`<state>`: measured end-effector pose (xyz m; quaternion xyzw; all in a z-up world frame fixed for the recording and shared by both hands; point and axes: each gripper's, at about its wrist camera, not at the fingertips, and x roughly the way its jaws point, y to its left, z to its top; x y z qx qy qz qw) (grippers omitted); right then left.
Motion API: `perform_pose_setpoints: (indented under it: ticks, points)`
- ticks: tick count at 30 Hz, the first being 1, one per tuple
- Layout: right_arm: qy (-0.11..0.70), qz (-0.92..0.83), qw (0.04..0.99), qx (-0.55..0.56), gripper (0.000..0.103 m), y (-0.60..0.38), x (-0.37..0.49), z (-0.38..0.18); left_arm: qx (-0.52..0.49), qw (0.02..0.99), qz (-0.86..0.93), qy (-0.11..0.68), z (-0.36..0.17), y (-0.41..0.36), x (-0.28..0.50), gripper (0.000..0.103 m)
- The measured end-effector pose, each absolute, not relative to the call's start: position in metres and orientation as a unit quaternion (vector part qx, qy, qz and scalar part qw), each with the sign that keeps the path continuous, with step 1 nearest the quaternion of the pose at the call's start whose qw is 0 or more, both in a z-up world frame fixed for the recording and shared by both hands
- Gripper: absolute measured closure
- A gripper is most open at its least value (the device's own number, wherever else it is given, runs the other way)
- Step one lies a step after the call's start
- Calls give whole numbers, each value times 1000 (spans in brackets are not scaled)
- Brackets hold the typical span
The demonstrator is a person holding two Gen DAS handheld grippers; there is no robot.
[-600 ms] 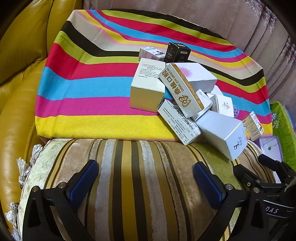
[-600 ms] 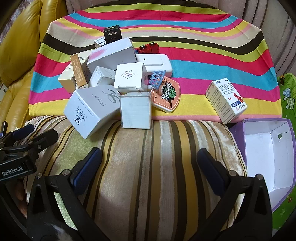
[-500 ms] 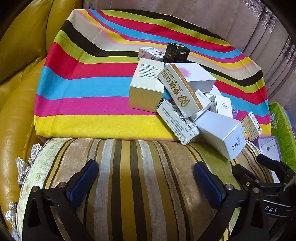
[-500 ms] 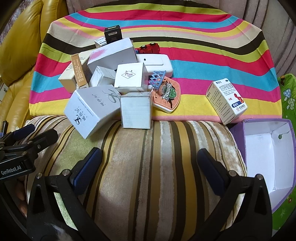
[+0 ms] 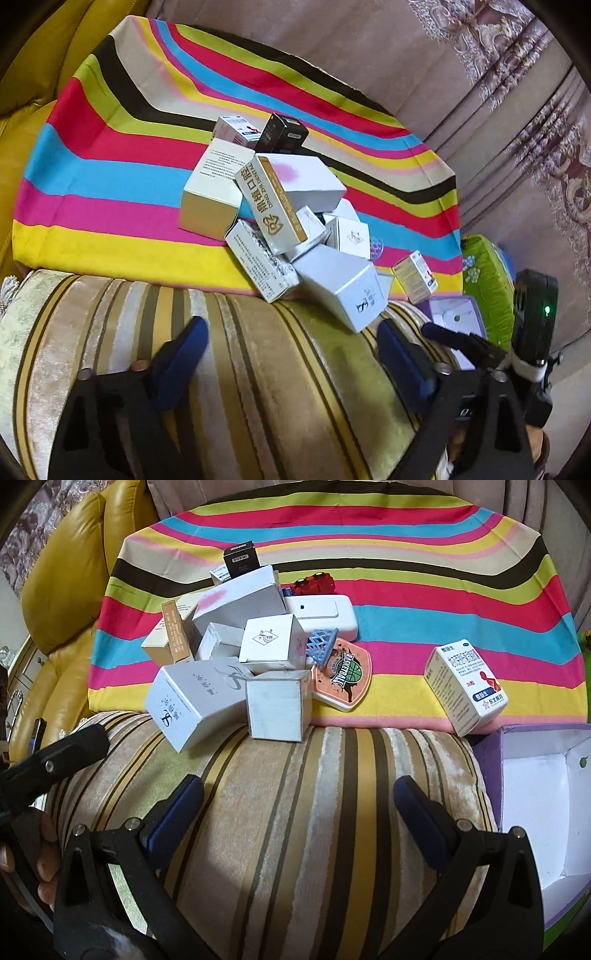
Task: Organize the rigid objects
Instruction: 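Reach right tool toward white medicine box while left tool reaches gold dental box, then close right tool on white medicine box while left tool grasps gold dental box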
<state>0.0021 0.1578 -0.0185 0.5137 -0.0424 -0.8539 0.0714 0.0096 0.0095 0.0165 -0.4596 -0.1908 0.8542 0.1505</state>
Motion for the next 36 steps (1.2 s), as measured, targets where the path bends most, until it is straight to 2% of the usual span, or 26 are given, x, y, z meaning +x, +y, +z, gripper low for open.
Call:
perform_pose_setpoints:
  ticks: [2, 8, 11, 16, 27, 29, 31, 36]
  points:
    - [-46, -856, 74, 510, 0, 159, 2, -19, -460, 155, 849, -209, 16, 9, 7, 30]
    - [-71, -860, 80, 498, 0, 169, 9, -16, -450, 145, 842, -258, 24, -9, -21, 31]
    - [-73, -861, 81, 497, 0, 169, 11, -17, -456, 148, 825, -299, 17, -10, -45, 42]
    - [-76, -862, 83, 494, 0, 171, 11, -17, -468, 144, 798, -351, 3, -14, -72, 45]
    - [-75, -863, 83, 492, 0, 171, 12, -19, -485, 105, 799, -339, -4, -4, -91, 46]
    - [-78, -864, 84, 490, 0, 172, 13, -18, -489, 102, 802, -327, -6, -2, -92, 61]
    - [-80, -865, 82, 488, 0, 173, 15, -17, -492, 102, 802, -323, -8, -1, -92, 70]
    - [-94, -868, 78, 481, 0, 180, 20, -9, -489, 106, 803, -322, -10, -2, -88, 70]
